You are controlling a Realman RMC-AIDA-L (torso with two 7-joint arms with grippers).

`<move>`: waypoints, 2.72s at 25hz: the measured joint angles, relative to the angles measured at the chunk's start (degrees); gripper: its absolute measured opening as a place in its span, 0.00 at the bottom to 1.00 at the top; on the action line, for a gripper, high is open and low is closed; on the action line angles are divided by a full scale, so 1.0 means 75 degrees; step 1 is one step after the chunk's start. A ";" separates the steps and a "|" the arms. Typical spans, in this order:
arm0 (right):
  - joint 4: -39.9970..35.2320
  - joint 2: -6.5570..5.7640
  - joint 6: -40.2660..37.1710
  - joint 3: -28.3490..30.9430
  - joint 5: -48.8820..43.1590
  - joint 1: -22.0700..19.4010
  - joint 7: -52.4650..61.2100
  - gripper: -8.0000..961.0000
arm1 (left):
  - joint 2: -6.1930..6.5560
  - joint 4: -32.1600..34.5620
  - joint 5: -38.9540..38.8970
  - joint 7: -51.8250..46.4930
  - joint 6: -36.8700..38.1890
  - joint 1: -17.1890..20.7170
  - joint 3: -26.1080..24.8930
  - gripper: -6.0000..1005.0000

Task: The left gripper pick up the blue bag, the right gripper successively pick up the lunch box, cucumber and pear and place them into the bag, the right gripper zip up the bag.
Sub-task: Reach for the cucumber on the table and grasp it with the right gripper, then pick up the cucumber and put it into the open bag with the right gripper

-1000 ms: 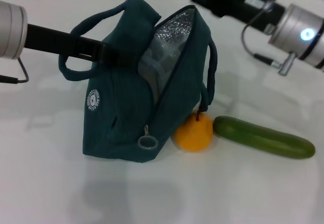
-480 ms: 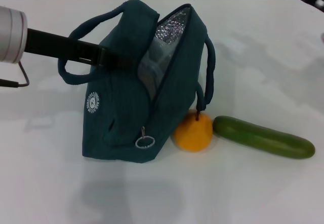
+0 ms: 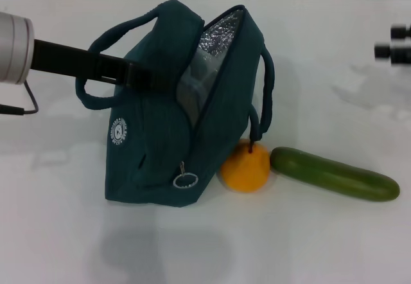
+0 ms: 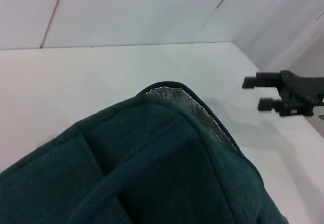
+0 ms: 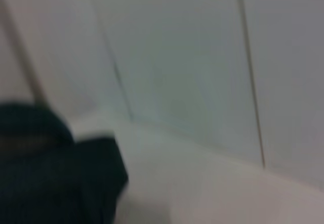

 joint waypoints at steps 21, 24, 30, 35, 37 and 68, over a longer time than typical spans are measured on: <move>-0.7487 0.2660 -0.4528 0.4548 -1.2482 0.0660 0.5625 0.74 | 0.0030 -0.0367 -0.0024 0.0146 -0.0123 -0.0101 -0.0001 0.05; -0.7433 0.2892 -0.4515 0.4314 -1.2514 0.0726 0.5622 0.74 | 0.0021 -0.0367 -0.0024 0.0146 -0.0126 -0.0103 0.0009 0.05; -0.7045 0.3028 -0.4264 0.3703 -1.2415 0.0750 0.5622 0.74 | 0.0012 -0.0367 -0.0024 0.0147 -0.0179 -0.0133 0.0031 0.05; -0.6595 0.3074 -0.4017 0.3243 -1.2234 0.0843 0.5622 0.74 | 0.0011 -0.0377 -0.0023 0.0146 -0.0194 -0.0143 0.0042 0.05; -0.6421 0.3083 -0.3940 0.3075 -1.2097 0.0890 0.5622 0.74 | 0.0011 -0.0403 -0.0023 0.0147 -0.0196 -0.0171 0.0044 0.05; -0.4698 0.3133 -0.2691 0.2067 -1.1799 0.1405 0.5720 0.69 | 0.0024 -0.0964 -0.0021 0.0345 -0.0280 -0.0563 -0.0001 0.05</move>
